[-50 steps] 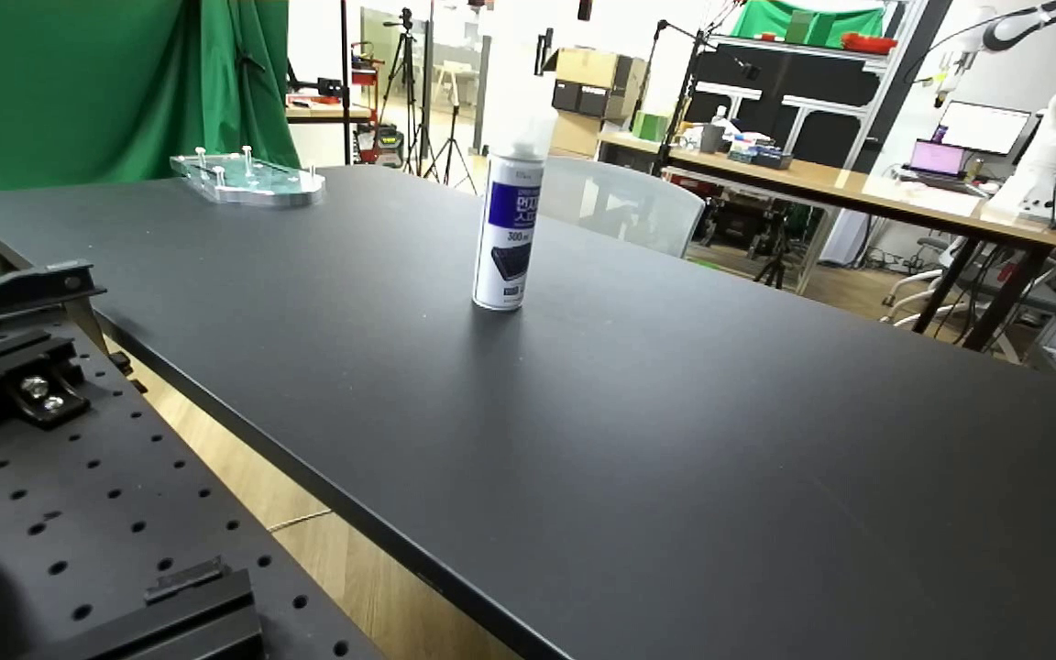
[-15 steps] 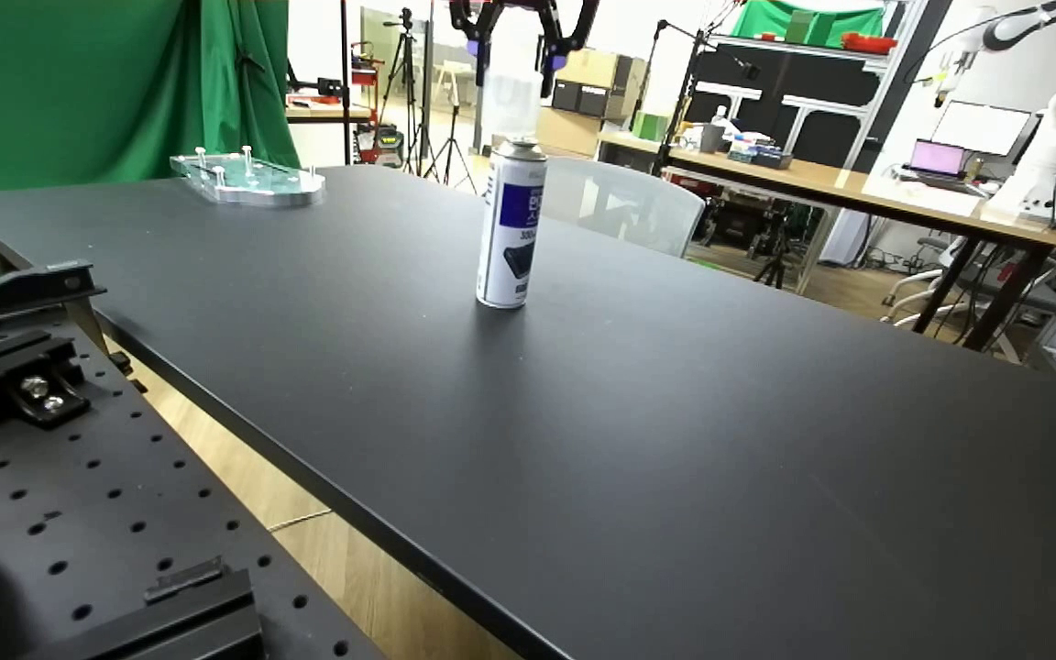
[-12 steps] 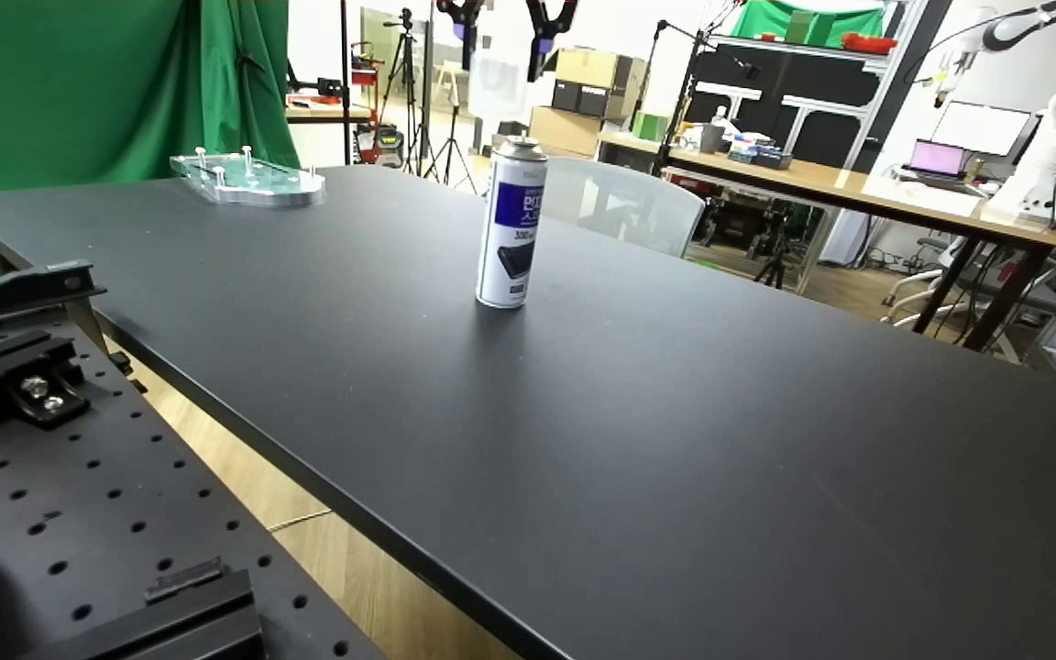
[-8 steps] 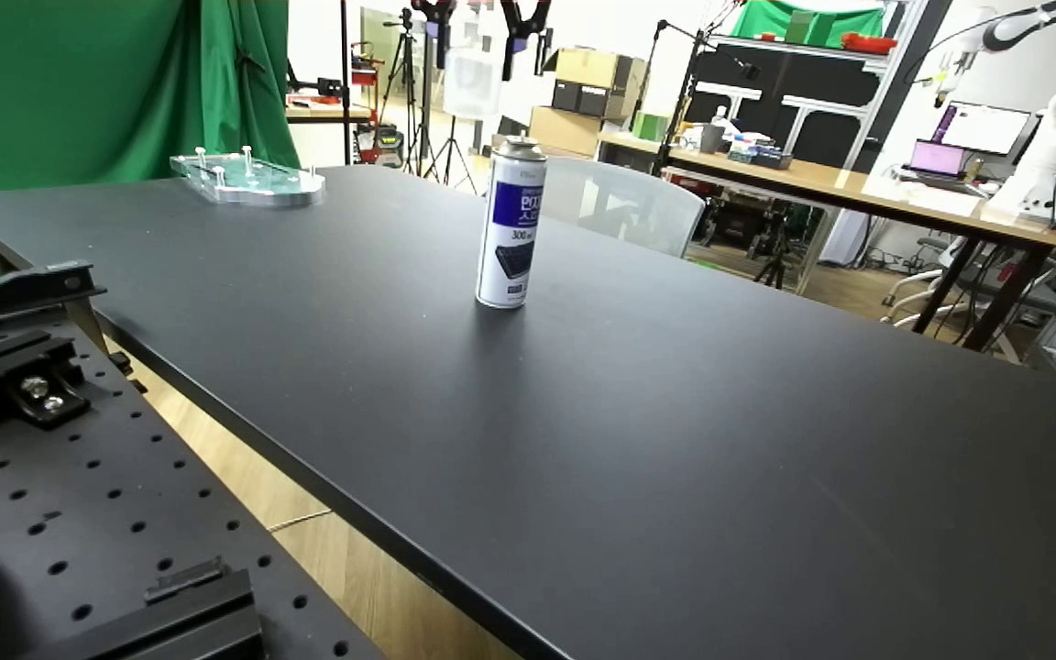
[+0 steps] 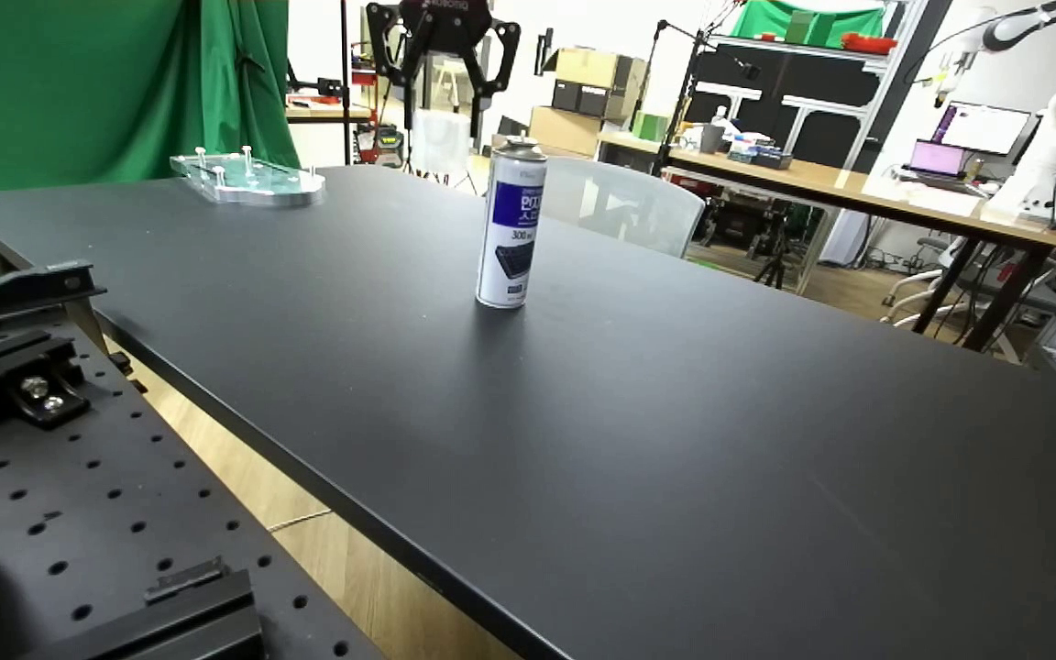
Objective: Remove the lid from the white spray can
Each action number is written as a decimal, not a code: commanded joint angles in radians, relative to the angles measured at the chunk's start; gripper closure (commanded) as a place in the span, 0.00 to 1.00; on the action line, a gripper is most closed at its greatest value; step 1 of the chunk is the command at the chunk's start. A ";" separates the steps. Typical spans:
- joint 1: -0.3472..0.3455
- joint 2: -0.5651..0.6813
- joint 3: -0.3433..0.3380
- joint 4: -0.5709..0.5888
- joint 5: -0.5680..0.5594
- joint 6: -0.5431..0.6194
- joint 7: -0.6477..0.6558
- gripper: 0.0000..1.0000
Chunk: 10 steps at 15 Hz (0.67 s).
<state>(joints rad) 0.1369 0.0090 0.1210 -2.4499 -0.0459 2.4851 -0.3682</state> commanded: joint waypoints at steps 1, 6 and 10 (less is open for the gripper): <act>0.015 0.053 0.020 0.017 -0.133 0.004 0.117 0.60; 0.040 0.108 0.039 0.021 -0.250 0.031 0.159 0.60; 0.047 0.161 0.053 0.034 -0.170 0.057 0.200 0.60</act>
<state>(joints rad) 0.1782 0.1269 0.1653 -2.4478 -0.2501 2.5390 -0.2274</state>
